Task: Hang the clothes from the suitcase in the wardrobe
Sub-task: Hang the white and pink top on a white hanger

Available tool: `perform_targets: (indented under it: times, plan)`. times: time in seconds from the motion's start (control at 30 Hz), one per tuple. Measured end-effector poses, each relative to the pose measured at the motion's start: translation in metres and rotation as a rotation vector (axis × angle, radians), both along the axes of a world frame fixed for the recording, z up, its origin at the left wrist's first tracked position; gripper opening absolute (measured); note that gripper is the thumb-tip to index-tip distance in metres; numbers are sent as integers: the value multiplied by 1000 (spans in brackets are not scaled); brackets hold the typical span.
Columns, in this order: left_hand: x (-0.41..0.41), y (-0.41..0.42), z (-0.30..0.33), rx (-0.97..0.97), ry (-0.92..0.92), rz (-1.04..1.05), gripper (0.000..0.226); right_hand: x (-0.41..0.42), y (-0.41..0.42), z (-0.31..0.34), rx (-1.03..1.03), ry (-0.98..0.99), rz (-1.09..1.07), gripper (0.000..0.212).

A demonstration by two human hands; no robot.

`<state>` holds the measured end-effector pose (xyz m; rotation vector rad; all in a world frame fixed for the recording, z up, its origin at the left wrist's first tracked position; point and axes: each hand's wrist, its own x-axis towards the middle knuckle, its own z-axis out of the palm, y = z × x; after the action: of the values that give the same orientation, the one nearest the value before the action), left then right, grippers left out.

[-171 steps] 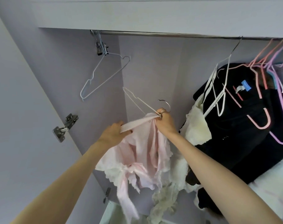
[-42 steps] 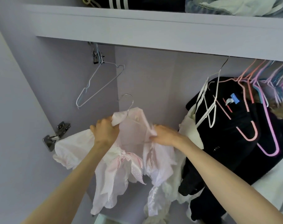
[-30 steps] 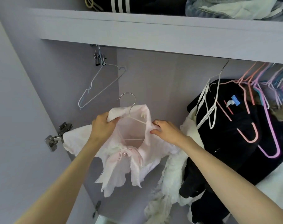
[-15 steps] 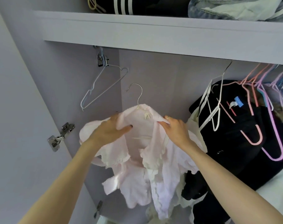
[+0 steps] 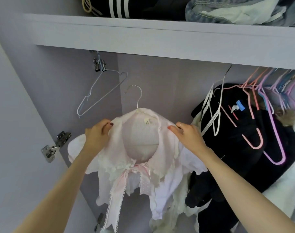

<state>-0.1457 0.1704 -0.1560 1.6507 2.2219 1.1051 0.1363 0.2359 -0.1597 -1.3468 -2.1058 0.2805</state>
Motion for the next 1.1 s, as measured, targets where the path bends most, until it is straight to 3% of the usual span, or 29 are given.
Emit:
perform_targets:
  times: [0.23, 0.33, 0.43, 0.6, 0.83, 0.93, 1.1]
  plan:
    - [-1, 1, -22, -59, -91, 20, 21, 5, -2, -10, -115, -242, 37, 47]
    - [4, -2, -26, 125, -61, 13, 34, -1, -8, -17, -51, -393, -54, 40]
    - [16, 0, -12, 308, 21, 19, 48, -2, -9, -11, -67, -401, -199, 38]
    - [47, 11, 34, 558, 327, -62, 54, 7, -3, 7, -312, -85, -464, 40]
    - [89, 30, 88, 718, 537, -128, 70, 15, -13, 30, -377, 500, -296, 19]
    - [102, 38, 107, 726, 582, -163, 74, 16, -11, 43, -305, 567, -275, 11]
    - [105, 46, 112, 751, 631, -117, 81, 19, -6, 60, -201, 531, -373, 43]
